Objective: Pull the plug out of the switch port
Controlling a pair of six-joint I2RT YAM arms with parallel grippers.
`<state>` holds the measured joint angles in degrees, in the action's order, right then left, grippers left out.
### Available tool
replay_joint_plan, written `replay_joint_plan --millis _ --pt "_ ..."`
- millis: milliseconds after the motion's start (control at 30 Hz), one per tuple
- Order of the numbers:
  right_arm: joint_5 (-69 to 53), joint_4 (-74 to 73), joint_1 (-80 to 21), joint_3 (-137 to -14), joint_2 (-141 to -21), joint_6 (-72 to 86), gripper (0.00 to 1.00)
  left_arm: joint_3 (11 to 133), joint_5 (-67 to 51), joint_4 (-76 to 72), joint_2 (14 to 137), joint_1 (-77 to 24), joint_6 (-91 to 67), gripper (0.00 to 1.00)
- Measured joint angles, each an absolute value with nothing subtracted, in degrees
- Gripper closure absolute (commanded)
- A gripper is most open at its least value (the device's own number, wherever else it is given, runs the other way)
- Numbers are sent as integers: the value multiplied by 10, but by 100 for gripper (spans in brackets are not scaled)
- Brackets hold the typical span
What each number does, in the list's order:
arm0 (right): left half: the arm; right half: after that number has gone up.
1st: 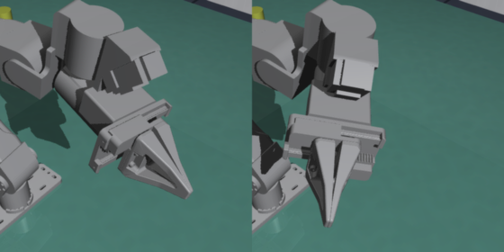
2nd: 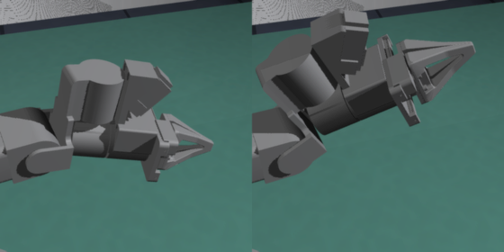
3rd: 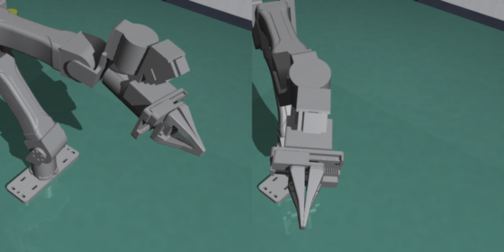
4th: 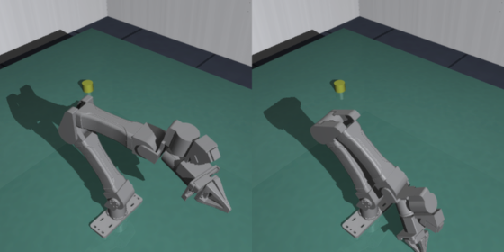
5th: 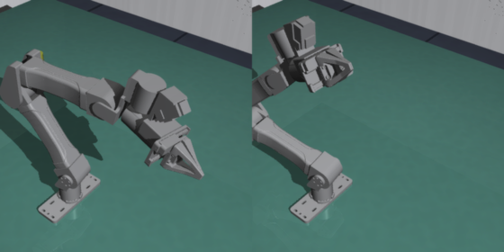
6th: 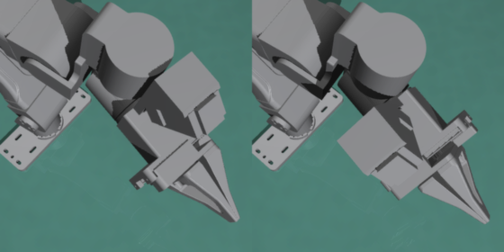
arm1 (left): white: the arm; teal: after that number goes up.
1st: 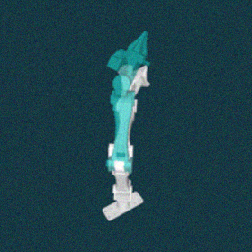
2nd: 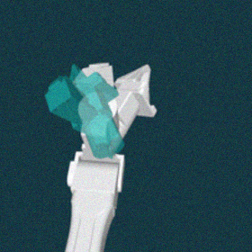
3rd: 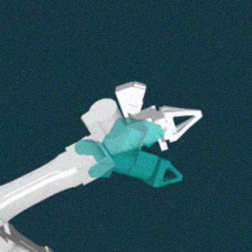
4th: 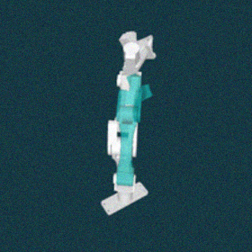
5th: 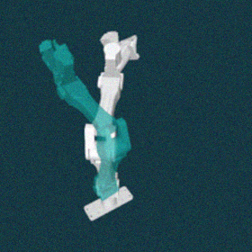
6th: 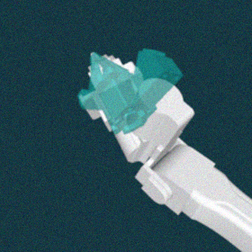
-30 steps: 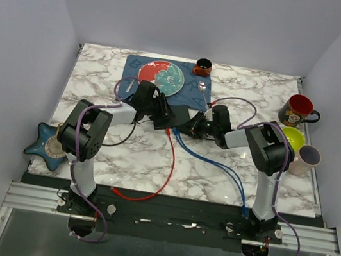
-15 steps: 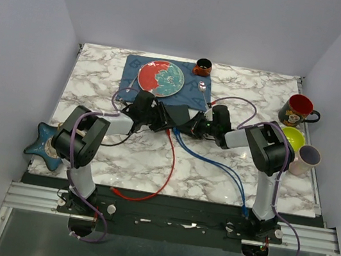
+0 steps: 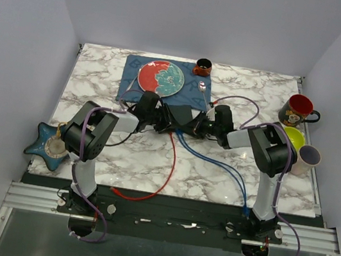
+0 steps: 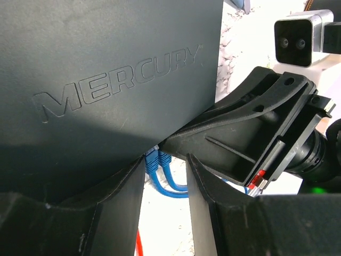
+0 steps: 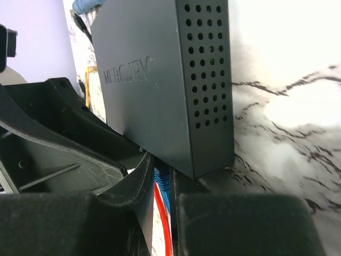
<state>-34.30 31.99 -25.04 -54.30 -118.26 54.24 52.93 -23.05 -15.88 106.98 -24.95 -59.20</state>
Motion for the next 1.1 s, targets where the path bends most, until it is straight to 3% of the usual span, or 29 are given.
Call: replay_joint_plan --millis 533,700,933,1067,1100 --pt "-364 295 -250 -508 -1154 522 99 540 -227 -156 1073 -250 -596 52" --pt "-334 270 -250 -461 -1087 514 99 538 -218 -158 1067 -249 -595 49" --pt "-195 163 -251 -462 -871 465 99 483 -174 -167 921 -246 -560 32" --pt "-170 139 -250 -477 -822 451 99 440 -171 -228 851 -263 -556 21" --pt "-170 131 -250 -477 -817 451 99 420 -167 -252 836 -276 -557 14"
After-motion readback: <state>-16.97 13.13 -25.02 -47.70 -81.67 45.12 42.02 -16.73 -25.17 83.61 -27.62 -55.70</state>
